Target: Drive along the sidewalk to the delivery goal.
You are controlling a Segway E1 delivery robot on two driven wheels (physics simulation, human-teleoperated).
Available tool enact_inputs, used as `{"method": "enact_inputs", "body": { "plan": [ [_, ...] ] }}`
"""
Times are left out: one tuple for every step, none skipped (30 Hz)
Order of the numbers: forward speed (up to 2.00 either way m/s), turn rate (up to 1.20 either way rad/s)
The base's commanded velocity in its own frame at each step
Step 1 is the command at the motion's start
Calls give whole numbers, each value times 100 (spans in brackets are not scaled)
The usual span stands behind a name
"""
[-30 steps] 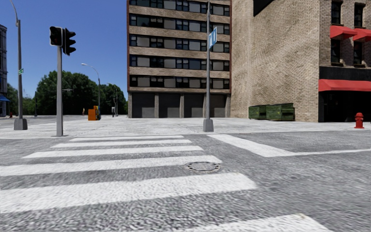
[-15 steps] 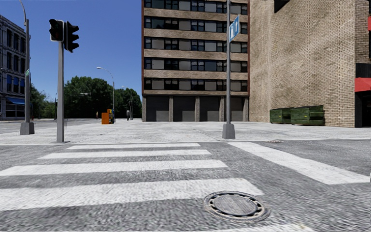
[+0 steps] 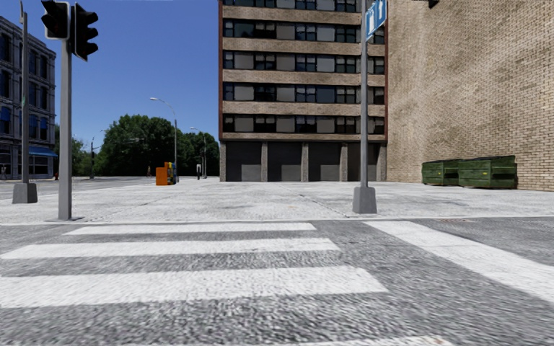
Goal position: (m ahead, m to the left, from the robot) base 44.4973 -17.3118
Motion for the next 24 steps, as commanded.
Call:
{"method": "enact_inputs", "body": {
  "plan": [
    [200, 0],
    [200, 0],
    [200, 0],
    [200, 0],
    [200, 0],
    [200, 0],
    [200, 0],
    [200, 4],
    [200, 101],
    [200, 120],
    [200, 120],
    [200, 120],
    [200, 120],
    [200, 116],
    [200, 72],
    [200, 50],
    [200, 7],
    [200, 7],
    [200, 0],
    [200, 0],
    [200, 0],
    [200, 0],
    [200, 0],
    [200, 0]
  ]
}}
